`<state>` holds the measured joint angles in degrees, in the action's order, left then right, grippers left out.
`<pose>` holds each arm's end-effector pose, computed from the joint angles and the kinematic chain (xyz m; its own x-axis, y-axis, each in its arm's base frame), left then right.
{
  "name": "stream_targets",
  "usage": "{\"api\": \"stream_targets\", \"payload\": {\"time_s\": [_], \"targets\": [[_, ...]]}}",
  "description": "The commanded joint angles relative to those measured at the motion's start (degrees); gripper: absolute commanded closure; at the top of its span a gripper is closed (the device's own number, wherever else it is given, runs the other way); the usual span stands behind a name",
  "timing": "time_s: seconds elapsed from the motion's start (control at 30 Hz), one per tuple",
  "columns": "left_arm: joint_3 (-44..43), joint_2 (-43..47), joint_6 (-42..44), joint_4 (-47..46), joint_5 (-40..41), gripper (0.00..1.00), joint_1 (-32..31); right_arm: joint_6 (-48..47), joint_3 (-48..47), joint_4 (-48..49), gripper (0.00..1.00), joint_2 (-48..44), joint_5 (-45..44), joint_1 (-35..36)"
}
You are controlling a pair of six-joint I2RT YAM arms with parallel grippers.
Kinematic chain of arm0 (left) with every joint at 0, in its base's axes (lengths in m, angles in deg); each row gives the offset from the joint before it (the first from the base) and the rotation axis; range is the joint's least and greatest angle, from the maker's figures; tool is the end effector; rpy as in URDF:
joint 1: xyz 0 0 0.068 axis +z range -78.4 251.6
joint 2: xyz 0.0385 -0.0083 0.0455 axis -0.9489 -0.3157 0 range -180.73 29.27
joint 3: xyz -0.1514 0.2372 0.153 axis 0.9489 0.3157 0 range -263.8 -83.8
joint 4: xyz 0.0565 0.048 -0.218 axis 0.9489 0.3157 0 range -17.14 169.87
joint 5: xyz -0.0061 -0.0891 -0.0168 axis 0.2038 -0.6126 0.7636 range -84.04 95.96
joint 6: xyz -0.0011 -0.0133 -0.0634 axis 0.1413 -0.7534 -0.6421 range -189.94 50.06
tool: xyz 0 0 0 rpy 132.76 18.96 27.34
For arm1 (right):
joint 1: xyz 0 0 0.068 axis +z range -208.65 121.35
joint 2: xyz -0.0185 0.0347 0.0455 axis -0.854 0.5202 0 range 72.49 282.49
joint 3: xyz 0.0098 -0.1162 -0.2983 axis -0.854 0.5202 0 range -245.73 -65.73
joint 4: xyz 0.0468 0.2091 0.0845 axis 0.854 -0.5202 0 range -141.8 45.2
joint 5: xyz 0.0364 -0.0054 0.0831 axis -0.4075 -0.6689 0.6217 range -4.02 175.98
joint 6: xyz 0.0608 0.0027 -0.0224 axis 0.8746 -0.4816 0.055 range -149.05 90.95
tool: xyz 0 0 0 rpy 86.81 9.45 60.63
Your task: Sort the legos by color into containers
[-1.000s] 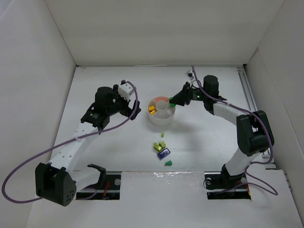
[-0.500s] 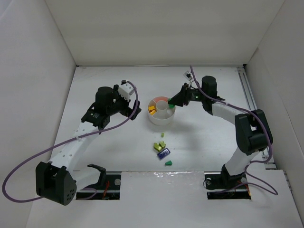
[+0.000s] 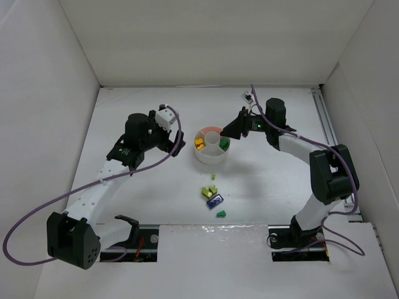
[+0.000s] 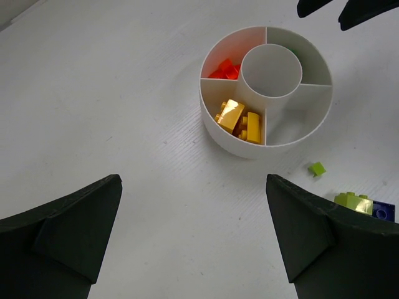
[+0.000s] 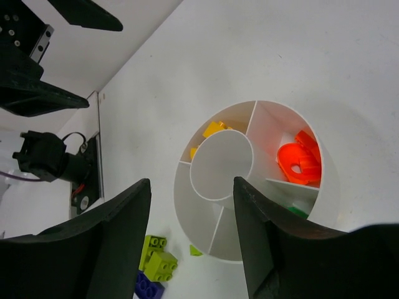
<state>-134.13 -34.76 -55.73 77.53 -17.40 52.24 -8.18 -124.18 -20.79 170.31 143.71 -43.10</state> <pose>0.1980 -0.0908 0.3650 -0.1264 0.2832 -0.9507 0.7121 0.6931 0.1119 0.3368 0.1381 0.3088 -0.5692 0.0389 -0.8213 -0.7769 0.3017 0.5527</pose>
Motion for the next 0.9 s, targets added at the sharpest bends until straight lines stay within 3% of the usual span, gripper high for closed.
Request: {"api": "stream_targets", "payload": {"time_s": [0.0, 0.1, 0.13, 0.17, 0.23, 0.27, 0.3, 0.33, 0.47, 0.6, 0.87], "targets": [[-0.2, 1.4, -0.9, -2.9, -0.8, 0.00, 0.5, -0.7, -2.4, 3.9, 0.40, -5.2, 4.7, -0.9], [0.3, 1.9, -0.9, -2.9, -0.8, 0.00, 0.5, -4.6, -1.7, -0.6, 0.45, -9.2, 9.0, -2.4], [0.3, 1.9, -0.9, -2.9, -0.8, 0.00, 0.5, -13.1, -1.7, -5.3, 0.47, -11.2, 9.7, -2.4], [0.3, 1.9, -0.9, -2.9, -0.8, 0.00, 0.5, -20.4, -2.7, -20.1, 0.49, -12.4, 9.7, -2.4], [0.3, 2.5, -0.2, -2.9, -0.8, 0.00, 0.5, -40.0, -6.0, -40.5, 0.51, -14.8, 5.6, 0.1], [0.3, 3.2, -0.2, -2.9, -0.8, 0.00, 0.5, -60.9, -6.6, -50.5, 0.53, -16.8, 3.0, 2.1], [0.3, 3.2, 0.4, -2.9, -0.8, 0.00, 0.5, -67.4, -6.0, -62.3, 0.55, -18.1, 0.0, 4.3], [0.8, 3.8, 0.4, -2.9, -0.8, 0.00, 0.5, -71.0, -2.6, -64.5, 0.56, -19.8, -5.5, 7.9], [2.1, 5.6, 0.4, -2.9, -0.3, 0.00, 0.5, -75.7, 5.9, -66.3, 0.68, -32.0, -15.3, 15.8], [3.2, 6.1, 0.4, -2.9, -0.3, 0.00, 0.5, -76.4, 9.0, -68.2, 0.68, -36.0, -20.7, 26.3], [4.3, 9.3, 0.4, -0.5, 5.6, 0.00, 0.5, -74.9, 11.8, -67.5, 0.53, -35.4, -23.6, 33.6]]}}
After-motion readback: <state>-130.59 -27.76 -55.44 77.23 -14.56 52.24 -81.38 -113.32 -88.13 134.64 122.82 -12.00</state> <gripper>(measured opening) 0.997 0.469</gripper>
